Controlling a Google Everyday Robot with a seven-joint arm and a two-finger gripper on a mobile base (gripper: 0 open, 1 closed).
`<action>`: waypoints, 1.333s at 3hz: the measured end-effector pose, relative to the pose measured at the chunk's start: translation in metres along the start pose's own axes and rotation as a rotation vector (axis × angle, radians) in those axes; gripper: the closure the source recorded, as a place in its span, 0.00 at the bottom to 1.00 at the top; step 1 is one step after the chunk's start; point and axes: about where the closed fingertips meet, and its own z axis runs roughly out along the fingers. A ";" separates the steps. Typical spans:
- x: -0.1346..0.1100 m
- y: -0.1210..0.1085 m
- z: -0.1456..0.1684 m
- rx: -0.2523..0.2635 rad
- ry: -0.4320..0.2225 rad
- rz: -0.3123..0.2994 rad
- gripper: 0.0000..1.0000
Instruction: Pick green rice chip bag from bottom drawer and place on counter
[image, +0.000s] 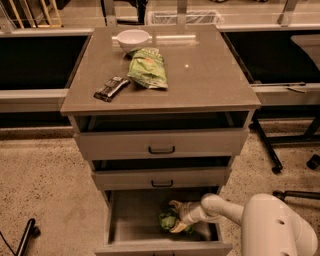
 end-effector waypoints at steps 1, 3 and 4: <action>0.004 -0.001 0.002 0.011 -0.001 0.004 0.43; -0.042 0.000 -0.064 0.098 -0.187 -0.041 0.97; -0.085 0.004 -0.130 0.171 -0.307 -0.131 1.00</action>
Offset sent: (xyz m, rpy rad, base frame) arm -0.0057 -0.0139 0.0550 0.1912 -0.0809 -0.0346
